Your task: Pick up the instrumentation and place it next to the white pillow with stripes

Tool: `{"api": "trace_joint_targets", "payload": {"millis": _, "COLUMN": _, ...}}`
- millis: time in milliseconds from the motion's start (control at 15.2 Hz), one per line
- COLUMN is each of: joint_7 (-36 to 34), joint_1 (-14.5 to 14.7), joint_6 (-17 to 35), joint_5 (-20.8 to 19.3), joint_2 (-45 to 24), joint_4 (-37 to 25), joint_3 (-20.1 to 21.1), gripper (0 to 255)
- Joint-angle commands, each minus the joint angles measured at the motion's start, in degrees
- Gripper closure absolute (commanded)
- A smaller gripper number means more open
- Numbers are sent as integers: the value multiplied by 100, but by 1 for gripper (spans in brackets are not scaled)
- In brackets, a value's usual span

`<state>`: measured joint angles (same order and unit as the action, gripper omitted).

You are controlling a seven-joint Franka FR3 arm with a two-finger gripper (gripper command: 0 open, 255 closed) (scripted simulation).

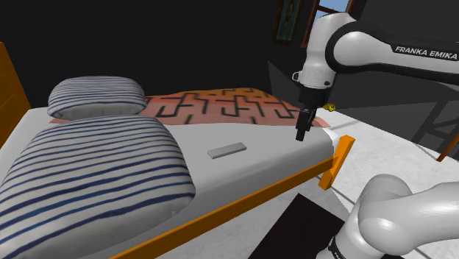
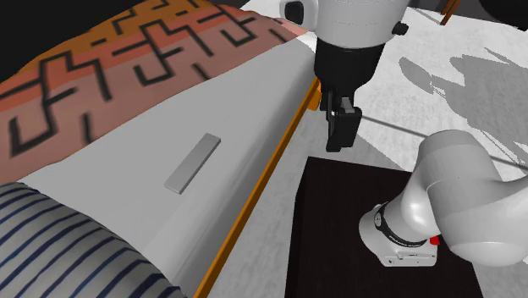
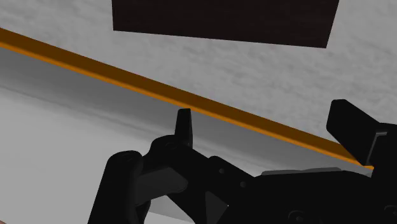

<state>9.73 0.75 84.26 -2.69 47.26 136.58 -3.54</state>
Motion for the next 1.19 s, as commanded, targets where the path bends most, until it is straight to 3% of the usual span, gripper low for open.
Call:
{"api": "trace_joint_targets", "payload": {"millis": 0, "joint_7": 0, "joint_1": 0, "joint_6": 0, "joint_5": 0, "joint_2": 0, "joint_4": 0, "joint_3": 0, "gripper": 0}}
{"api": "trace_joint_targets", "payload": {"millis": 594, "joint_7": 1805, "joint_1": 377, "joint_6": 1607, "joint_5": -444, "joint_2": -1459, "joint_4": -12, "joint_3": -837, "gripper": 0}}
{"api": "trace_joint_targets", "payload": {"millis": 1122, "joint_7": 3426, "joint_1": 775, "joint_6": 2818, "joint_5": -313, "joint_2": -3134, "joint_4": -597, "joint_3": -1394, "gripper": 0}}
